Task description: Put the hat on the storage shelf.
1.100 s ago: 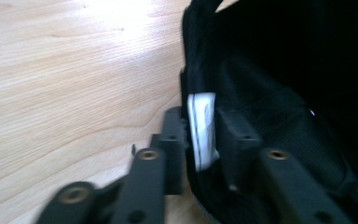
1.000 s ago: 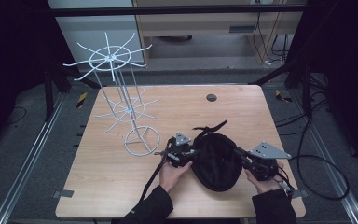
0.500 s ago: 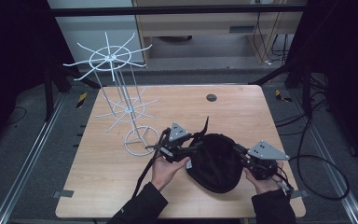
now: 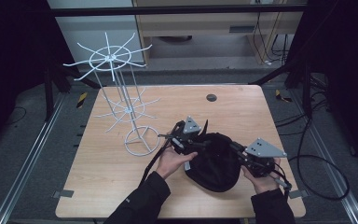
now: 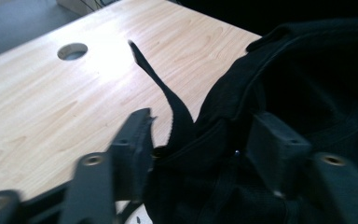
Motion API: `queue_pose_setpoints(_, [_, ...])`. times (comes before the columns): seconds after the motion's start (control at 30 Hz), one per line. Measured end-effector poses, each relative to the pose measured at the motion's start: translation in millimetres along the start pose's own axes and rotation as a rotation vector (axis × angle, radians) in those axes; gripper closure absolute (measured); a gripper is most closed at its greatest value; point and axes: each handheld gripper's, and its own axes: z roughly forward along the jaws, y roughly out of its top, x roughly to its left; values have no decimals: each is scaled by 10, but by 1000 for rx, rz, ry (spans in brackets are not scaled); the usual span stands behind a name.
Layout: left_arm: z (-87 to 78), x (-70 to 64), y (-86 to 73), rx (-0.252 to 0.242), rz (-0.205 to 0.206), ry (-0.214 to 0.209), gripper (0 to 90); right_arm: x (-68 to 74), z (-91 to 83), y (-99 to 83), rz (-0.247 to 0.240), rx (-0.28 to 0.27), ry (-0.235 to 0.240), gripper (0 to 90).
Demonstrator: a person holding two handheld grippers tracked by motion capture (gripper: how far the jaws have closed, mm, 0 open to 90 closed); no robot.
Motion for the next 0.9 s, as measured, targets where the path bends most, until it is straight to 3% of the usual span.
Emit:
queue_pose_setpoints(0.07, [16,26,-4,1,-3,10,482,-7,1,-1,-3,3,-2,857])
queue_pose_setpoints(0.17, [-20,86,5,-13,-18,22,423,-8,-11,0,-9,4,-2,857])
queue_pose_setpoints(0.27, [-60,95,20,-26,16,5,360,-8,-14,15,-13,0,7,857])
queue_pose_setpoints(0.4, [-25,64,22,-10,48,-13,373,20,10,38,-23,-9,27,857])
queue_pose_setpoints(0.5, [49,28,0,16,41,-40,483,46,43,62,-22,-13,37,857])
queue_pose_setpoints(0.57, [70,15,-8,38,30,-29,600,57,67,76,-23,-13,36,856])
queue_pose_setpoints(0.67, [39,49,3,31,-7,-56,796,52,85,78,-15,-7,38,853])
queue_pose_setpoints(0.8, [-10,45,19,12,3,-51,843,40,91,81,23,-5,51,813])
queue_pose_setpoints(0.9, [-71,50,38,-21,-1,-40,846,6,63,80,59,-11,57,656])
